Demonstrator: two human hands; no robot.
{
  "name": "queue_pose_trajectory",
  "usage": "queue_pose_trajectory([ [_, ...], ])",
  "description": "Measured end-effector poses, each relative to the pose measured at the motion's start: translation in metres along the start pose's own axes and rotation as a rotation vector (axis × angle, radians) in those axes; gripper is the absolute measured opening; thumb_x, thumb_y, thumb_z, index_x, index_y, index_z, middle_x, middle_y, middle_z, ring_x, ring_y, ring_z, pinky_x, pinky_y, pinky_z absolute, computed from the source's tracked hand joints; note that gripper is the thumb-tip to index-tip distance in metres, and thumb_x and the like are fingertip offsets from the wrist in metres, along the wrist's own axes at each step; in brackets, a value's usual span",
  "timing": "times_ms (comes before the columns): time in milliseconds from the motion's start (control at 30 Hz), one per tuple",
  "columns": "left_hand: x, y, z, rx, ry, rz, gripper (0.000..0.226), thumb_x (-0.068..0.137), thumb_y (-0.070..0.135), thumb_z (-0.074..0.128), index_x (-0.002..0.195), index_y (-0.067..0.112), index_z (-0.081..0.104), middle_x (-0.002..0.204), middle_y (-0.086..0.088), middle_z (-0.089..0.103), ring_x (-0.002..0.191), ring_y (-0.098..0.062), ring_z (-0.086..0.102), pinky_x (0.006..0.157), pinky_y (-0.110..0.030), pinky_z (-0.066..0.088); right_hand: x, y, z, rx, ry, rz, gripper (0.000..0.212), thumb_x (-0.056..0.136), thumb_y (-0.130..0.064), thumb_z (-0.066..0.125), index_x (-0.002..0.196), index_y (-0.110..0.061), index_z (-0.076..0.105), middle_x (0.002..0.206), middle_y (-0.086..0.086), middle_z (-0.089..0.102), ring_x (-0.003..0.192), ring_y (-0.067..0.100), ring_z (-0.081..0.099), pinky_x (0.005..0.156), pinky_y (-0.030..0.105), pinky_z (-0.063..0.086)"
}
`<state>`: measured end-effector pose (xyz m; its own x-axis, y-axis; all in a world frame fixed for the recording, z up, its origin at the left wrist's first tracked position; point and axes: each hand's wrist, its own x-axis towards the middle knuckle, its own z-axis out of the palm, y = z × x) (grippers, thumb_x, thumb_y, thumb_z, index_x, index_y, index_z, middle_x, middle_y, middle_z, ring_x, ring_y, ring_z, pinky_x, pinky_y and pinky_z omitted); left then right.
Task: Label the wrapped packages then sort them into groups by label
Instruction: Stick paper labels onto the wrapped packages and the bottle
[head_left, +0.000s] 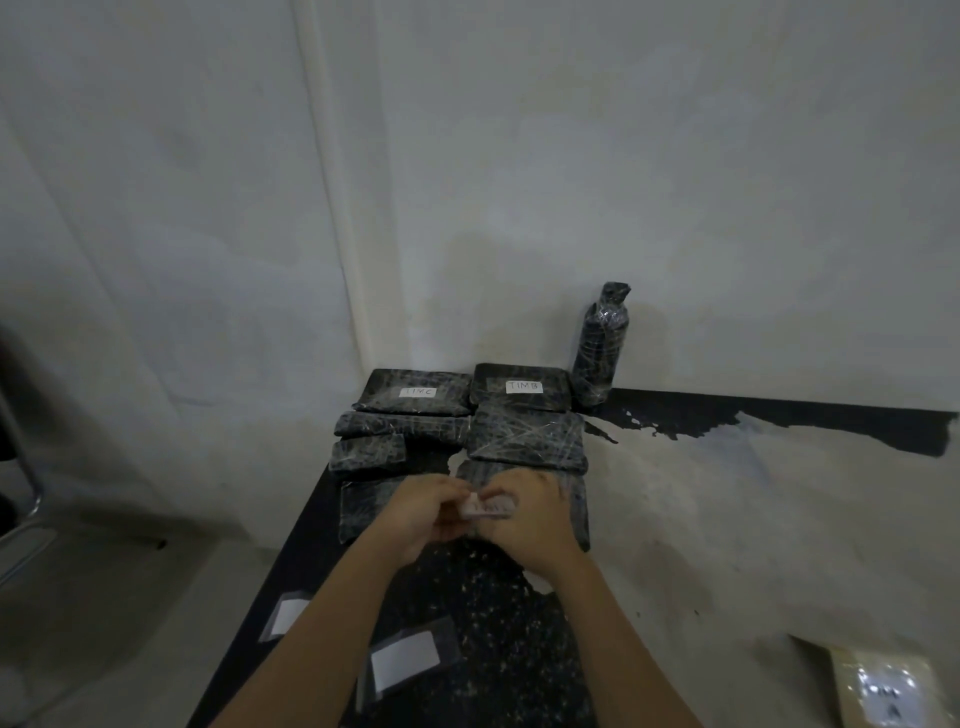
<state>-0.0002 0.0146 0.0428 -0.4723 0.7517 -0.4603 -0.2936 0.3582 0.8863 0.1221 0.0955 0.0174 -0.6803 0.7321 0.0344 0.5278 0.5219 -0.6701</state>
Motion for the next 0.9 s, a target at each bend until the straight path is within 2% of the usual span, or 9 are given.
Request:
queue_pose_trajectory([
  [67,0.003,0.001,-0.004,-0.006,0.019,0.036,0.013,0.088,-0.001,0.053,0.088,0.004,0.066,0.075,-0.011,0.063,0.063,-0.018,0.059,0.060,-0.032,0.054,0.001,0.000,0.001,0.269,0.049,0.069,0.016,0.081,-0.033,0.067,0.095,-0.027,0.069,0.117,-0.006,0.050,0.116,0.015,0.043,0.098,0.033,0.036],
  [133,0.007,0.001,-0.007,-0.008,0.020,0.067,0.015,0.087,-0.003,0.053,0.091,0.003,0.066,0.076,-0.012,0.063,0.062,-0.018,0.059,0.062,-0.033,0.056,0.004,-0.001,0.001,0.465,0.135,0.149,0.011,0.085,-0.029,0.065,0.095,-0.023,0.066,0.111,-0.004,0.054,0.109,0.015,0.051,0.088,0.025,0.042],
  [300,0.011,0.002,-0.007,-0.062,0.008,0.085,0.019,0.082,-0.008,0.053,0.086,0.003,0.069,0.080,-0.016,0.069,0.058,-0.018,0.065,0.073,-0.042,0.057,0.010,-0.001,0.000,0.699,0.183,0.288,0.031,0.086,-0.008,0.064,0.114,-0.017,0.054,0.115,0.005,0.057,0.091,0.015,0.062,0.064,0.022,0.056],
  [400,0.012,0.003,-0.007,0.020,0.000,0.048,0.016,0.081,0.003,0.056,0.086,0.009,0.070,0.087,-0.013,0.070,0.074,-0.023,0.065,0.073,-0.040,0.055,0.016,0.000,-0.003,0.676,0.203,0.271,0.046,0.083,-0.003,0.066,0.124,-0.016,0.049,0.117,0.002,0.055,0.097,0.016,0.061,0.078,0.034,0.059],
  [467,0.013,0.005,-0.005,0.128,0.017,0.065,0.012,0.084,0.019,0.060,0.092,0.016,0.069,0.091,-0.006,0.068,0.084,-0.020,0.062,0.070,-0.032,0.049,0.019,0.000,-0.005,0.631,0.173,0.237,0.051,0.079,-0.007,0.072,0.124,-0.018,0.049,0.107,-0.004,0.056,0.098,0.016,0.059,0.085,0.038,0.056],
  [567,0.018,0.009,-0.002,0.185,-0.015,0.169,0.019,0.083,0.023,0.066,0.103,0.023,0.065,0.097,0.004,0.066,0.087,-0.010,0.061,0.065,-0.023,0.045,0.023,-0.004,-0.010,0.607,0.054,0.172,0.047,0.077,-0.011,0.074,0.116,-0.023,0.051,0.094,-0.005,0.060,0.086,0.010,0.061,0.068,0.024,0.056],
  [700,0.026,0.012,0.001,0.244,-0.047,0.315,0.021,0.082,0.015,0.069,0.103,0.010,0.069,0.100,-0.009,0.070,0.092,-0.019,0.065,0.078,-0.027,0.052,0.032,-0.011,-0.012,0.572,-0.054,0.126,0.047,0.076,-0.003,0.069,0.118,-0.016,0.051,0.097,0.009,0.064,0.081,0.015,0.063,0.061,0.020,0.053],
  [800,0.031,0.015,0.003,0.100,-0.010,0.339,0.004,0.083,0.009,0.067,0.085,0.009,0.071,0.081,-0.006,0.069,0.075,-0.017,0.065,0.064,-0.023,0.053,0.033,-0.014,-0.008,0.624,0.012,0.153,0.050,0.081,-0.011,0.069,0.125,-0.017,0.045,0.100,0.007,0.062,0.086,0.016,0.063,0.068,0.024,0.054],
  [900,0.036,0.020,0.005,-0.220,0.008,0.248,0.007,0.088,0.007,0.061,0.082,0.009,0.065,0.082,-0.007,0.064,0.072,-0.020,0.062,0.059,-0.029,0.052,0.033,-0.015,0.000,0.672,0.004,0.221,0.047,0.081,-0.021,0.072,0.120,-0.021,0.047,0.102,0.000,0.060,0.092,0.017,0.063,0.066,0.023,0.052],
])
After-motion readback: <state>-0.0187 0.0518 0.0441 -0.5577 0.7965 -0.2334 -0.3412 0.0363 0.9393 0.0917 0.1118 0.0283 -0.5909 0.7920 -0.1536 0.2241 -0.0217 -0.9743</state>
